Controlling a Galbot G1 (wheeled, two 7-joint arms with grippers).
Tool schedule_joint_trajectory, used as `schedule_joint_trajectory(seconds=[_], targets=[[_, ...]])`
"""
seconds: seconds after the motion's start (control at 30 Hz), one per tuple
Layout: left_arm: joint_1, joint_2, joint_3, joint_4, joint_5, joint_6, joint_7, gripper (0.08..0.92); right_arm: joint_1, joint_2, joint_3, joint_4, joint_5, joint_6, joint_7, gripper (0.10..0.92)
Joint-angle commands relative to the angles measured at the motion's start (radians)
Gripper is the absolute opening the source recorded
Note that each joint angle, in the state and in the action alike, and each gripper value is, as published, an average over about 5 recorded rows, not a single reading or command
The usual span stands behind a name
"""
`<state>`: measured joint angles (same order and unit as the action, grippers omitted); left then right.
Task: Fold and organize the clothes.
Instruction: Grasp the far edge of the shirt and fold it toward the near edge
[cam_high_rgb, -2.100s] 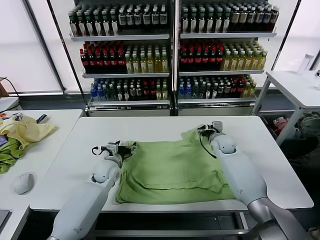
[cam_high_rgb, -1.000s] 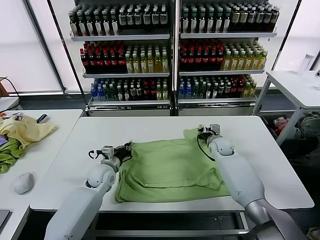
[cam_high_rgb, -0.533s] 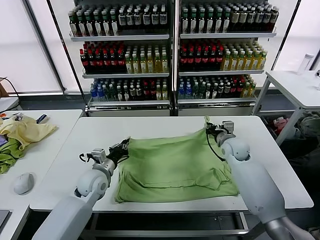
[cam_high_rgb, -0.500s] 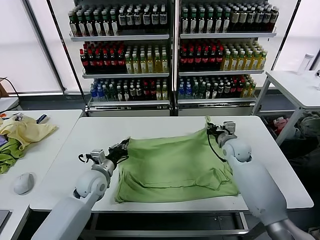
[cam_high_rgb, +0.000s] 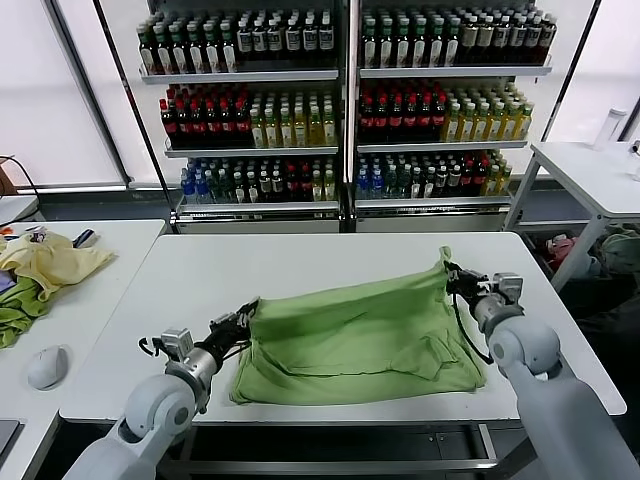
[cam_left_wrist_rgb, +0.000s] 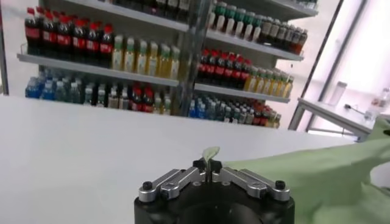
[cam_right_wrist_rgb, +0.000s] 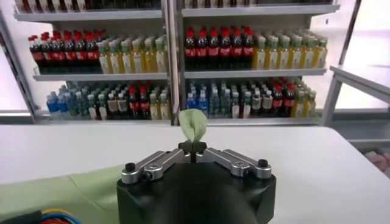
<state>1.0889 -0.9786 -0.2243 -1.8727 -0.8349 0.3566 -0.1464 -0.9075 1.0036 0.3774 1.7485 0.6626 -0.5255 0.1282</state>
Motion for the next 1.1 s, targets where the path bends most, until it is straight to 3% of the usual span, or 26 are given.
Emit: schedule_joint_trajectory(seconds=[0.03,0.57,0.87,1.1], targets=[[0.102,0.013,-0.017,-0.052,0.073,0.029,0.005,0.094,-0.250,-0.019,0.099,0.152,-0.002,-0.006,0.018,0.114],[0.109,-0.023,-0.006,-0.043,0.201,0.040,-0.027,0.118,-0.299,0.023,0.093,0.162,-0.074,-0.024,0.014,0.126],[0.224,-0.122,-0.023,-0.170,0.409,0.006,-0.170,0.364,-0.342,0.005,0.140,0.235,-0.080,0.000,0.008,0.359],[0.226,-0.223,0.008,-0.104,0.483,0.029,-0.252,0.563,-0.364,0.012,0.152,0.239,-0.090,0.003,0.007,0.558]])
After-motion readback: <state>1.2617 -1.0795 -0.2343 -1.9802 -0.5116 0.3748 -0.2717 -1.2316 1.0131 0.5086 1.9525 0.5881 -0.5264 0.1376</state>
